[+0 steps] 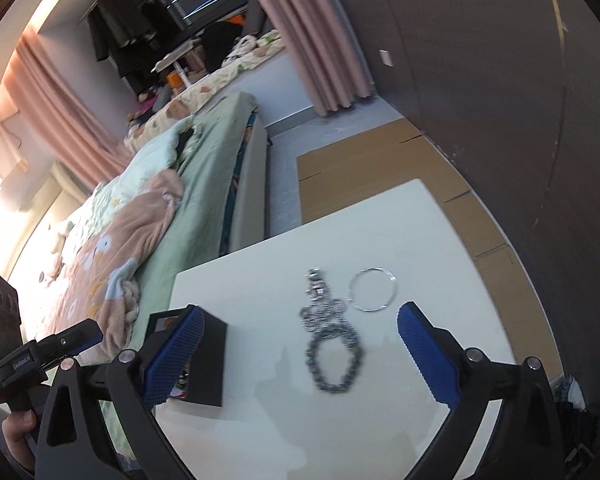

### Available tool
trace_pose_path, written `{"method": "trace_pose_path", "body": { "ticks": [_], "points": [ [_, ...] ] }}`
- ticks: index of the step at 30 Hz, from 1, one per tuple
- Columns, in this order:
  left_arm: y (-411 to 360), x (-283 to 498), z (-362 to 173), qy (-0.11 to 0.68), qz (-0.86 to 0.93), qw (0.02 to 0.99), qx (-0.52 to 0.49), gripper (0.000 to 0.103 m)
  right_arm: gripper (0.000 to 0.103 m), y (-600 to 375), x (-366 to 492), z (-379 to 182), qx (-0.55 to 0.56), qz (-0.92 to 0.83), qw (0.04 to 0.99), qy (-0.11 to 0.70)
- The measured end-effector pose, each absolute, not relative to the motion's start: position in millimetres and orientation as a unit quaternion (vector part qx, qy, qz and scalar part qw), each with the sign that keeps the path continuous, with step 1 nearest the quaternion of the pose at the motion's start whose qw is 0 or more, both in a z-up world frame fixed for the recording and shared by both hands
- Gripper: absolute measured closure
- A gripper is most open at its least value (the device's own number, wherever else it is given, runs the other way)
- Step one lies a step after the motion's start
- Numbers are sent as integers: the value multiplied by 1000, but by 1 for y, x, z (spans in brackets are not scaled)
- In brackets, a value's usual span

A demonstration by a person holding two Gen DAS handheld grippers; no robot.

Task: Organize jewelry
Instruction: 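Move both tools toward the silver chain necklace and dark bead bracelet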

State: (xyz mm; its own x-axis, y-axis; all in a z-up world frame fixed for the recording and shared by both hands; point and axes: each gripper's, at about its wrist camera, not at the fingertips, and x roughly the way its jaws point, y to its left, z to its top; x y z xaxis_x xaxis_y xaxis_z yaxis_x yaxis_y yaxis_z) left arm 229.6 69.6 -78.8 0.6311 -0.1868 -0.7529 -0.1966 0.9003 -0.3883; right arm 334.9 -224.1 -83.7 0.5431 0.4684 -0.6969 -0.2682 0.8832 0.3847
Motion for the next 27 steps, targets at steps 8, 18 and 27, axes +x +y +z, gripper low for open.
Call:
{"method": "trace_pose_path", "body": {
  "ticks": [8,18,27],
  "points": [
    [19,256,-90,457,-28,869,-188,16,8,-264,332,-132,160,186,862,443],
    [-32,288,-124,504,-50,847,-162,38,8,-296,343,-147,191,141,854,463],
    [-70,314,-163,545,-53,827,-132,44,8,-306,343,-155,185,114,849,482]
  ]
}}
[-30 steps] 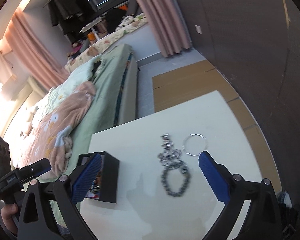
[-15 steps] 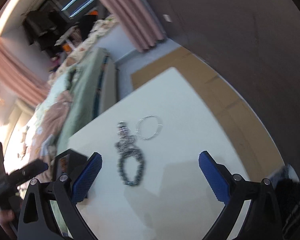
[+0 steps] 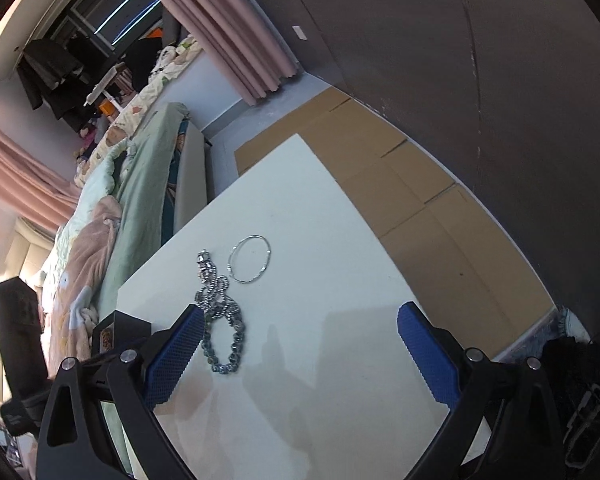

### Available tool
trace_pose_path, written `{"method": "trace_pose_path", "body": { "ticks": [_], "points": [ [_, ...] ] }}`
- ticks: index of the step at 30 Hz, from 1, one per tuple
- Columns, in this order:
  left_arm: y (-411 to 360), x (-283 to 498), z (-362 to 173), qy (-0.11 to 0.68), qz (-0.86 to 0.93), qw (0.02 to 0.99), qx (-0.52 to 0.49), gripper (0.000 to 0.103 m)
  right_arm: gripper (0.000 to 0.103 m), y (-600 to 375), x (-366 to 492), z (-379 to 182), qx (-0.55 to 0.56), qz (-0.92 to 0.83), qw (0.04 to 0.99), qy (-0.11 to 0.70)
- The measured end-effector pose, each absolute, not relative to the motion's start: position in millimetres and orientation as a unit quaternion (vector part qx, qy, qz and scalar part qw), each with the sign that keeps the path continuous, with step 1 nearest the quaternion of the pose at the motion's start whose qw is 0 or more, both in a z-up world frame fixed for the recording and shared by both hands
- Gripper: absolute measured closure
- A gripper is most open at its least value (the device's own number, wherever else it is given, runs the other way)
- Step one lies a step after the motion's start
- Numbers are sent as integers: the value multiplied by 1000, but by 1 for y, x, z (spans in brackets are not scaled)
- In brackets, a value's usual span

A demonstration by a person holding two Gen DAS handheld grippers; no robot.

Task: Organize jewelry
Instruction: 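Move both tools toward the silver chain necklace and dark bead bracelet, then grasp the dark bead bracelet with the left tool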

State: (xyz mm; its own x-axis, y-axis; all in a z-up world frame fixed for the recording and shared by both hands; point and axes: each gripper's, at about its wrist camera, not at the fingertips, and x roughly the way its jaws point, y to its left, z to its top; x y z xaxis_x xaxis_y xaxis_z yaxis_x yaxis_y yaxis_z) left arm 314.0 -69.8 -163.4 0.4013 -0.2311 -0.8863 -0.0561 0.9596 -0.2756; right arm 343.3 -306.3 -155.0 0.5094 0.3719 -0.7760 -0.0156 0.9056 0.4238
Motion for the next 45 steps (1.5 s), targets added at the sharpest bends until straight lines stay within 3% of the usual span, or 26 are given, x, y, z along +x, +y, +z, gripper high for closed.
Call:
{"method": "trace_pose_path", "body": {
  "ticks": [11,12,14,16,22,30,37,42,45],
  "points": [
    [-96,324,-192,562,-22,824,-65,49,8,-313,347,-158,188,101,847,486],
    [-95,323,-191,561,-19,825,-61,54,8,-313,347,-158,187,101,848,486],
    [-88,323,-189,562,-11,825,-60,83,8,-310,347,-158,186,101,847,487],
    [-76,327,-190,569,-17,818,-80,92,8,-307,348,-159,183,103,847,489],
    [-56,324,-176,563,-36,817,-119,92,11,-304,351,-159,184,113,844,490],
    [-38,317,-138,531,-53,834,-141,92,29,-290,369,-165,186,129,833,504],
    [-24,313,-112,507,-56,846,-154,92,30,-265,380,-164,162,149,833,507],
    [-12,309,-97,490,-54,855,-164,93,49,-242,393,-165,146,180,825,516],
    [-5,306,-87,480,-52,860,-165,92,54,-229,400,-166,141,195,820,520]
  ]
}}
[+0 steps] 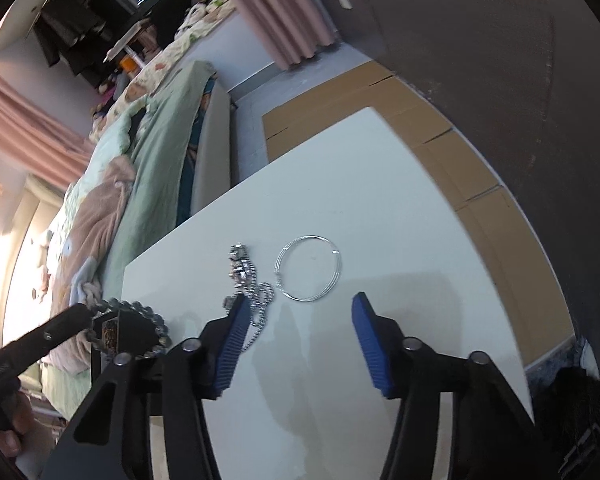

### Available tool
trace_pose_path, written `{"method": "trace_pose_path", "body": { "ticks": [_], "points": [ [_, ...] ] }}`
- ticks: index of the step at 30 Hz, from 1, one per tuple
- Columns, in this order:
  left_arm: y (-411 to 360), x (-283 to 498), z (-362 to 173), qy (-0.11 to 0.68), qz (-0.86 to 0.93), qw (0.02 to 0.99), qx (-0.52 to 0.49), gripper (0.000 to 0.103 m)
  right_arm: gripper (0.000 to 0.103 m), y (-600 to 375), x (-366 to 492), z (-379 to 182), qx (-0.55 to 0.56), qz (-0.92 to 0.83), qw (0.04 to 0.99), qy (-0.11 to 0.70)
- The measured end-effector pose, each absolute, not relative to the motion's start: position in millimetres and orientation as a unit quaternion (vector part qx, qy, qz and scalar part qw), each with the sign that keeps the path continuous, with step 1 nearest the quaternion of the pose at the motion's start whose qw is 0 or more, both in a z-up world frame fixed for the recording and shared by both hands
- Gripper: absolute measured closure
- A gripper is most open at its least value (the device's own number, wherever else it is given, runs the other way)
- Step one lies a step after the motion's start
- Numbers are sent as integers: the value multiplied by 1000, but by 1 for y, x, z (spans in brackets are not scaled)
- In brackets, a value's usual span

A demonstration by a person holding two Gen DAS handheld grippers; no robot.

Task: Organize jewelry
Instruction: 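Grasp the dark bead bracelet with the left tool, then drop the bead bracelet into the box with the left tool while the right tool grasps the chain pendant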

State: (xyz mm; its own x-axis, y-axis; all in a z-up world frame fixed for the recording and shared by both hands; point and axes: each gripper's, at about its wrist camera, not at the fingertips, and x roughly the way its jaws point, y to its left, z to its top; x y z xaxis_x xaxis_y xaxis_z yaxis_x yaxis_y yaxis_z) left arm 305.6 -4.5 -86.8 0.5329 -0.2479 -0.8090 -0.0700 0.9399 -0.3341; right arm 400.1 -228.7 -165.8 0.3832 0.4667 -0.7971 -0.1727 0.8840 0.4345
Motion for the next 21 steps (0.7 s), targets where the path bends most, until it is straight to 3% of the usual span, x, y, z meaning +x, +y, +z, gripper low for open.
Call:
{"method": "trace_pose_path", "body": {
  "ticks": [21],
  "points": [
    [71,296,-64,452,-1,872,-188,92,63,-129,445,-193,28,217,805,552]
  ]
}}
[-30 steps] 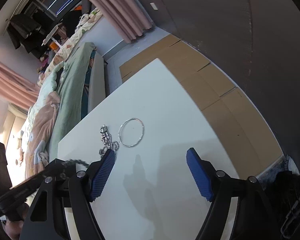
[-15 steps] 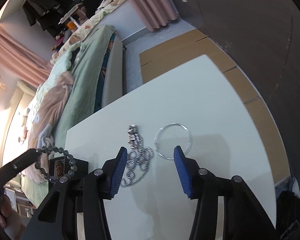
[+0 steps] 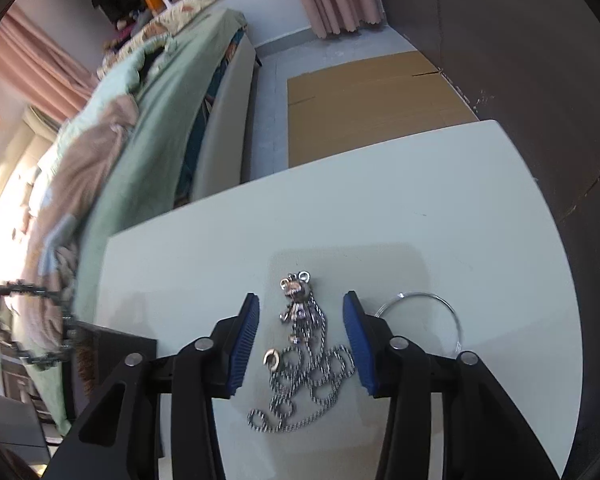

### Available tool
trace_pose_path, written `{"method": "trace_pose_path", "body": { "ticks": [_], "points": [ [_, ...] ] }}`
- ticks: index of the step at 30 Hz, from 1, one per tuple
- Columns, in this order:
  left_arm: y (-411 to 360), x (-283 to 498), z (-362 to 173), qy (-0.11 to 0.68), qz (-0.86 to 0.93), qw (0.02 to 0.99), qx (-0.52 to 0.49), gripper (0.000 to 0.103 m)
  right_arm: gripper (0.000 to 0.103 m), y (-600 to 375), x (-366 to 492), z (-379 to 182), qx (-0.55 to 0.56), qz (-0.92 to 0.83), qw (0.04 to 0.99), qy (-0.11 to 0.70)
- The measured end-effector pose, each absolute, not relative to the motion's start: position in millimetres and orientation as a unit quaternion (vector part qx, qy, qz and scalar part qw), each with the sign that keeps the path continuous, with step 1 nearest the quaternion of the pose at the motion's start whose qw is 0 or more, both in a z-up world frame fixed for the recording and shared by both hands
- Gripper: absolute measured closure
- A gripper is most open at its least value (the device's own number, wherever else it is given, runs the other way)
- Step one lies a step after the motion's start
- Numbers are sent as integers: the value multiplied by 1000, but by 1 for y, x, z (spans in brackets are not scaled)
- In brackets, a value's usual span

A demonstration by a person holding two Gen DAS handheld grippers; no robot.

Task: Organize jewelry
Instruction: 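Drop the bead bracelet into the box with the left tool while the right tool grasps the chain pendant, then lift the silver chain necklace by its pendant with the right tool and lower it into the box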

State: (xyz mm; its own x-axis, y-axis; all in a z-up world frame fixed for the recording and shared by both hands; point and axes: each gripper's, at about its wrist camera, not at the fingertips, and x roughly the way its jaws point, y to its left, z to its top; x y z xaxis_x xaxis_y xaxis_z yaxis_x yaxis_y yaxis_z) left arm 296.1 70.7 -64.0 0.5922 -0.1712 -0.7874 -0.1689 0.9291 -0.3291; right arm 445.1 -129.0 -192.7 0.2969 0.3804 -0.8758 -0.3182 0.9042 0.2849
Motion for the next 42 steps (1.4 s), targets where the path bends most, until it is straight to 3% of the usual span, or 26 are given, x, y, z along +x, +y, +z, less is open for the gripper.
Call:
{"method": "trace_pose_path", "body": {
  "ticks": [2,4,5,16,17,18,19,20,29,42],
  "points": [
    [77,290,-61,449,5,874,-187,92,64,-117,444,-193,-7,209,814,542],
    [82,285,-57,445,12,875,-189,92,75,-106,441,-193,-52,193,821,535],
    [85,283,-56,444,14,875,-192,92,88,-103,438,-193,-74,181,825,530],
    [97,252,-63,445,14,866,-226,92,89,-124,404,-154,-24,236,826,511],
    [98,250,-65,450,11,863,-228,90,89,-124,401,-146,-23,239,829,505],
    [98,249,-67,454,13,862,-227,71,89,-125,397,-137,-21,244,832,498],
    [98,245,-66,452,20,864,-221,43,89,-126,391,-124,-18,252,836,487],
    [99,239,-63,438,25,872,-217,33,89,-124,387,-114,-19,255,839,480],
    [121,208,-56,417,49,875,-240,13,89,-103,347,5,-44,291,875,384],
    [145,182,-40,382,69,885,-256,9,89,-70,296,121,-63,326,898,291]
  ]
}}
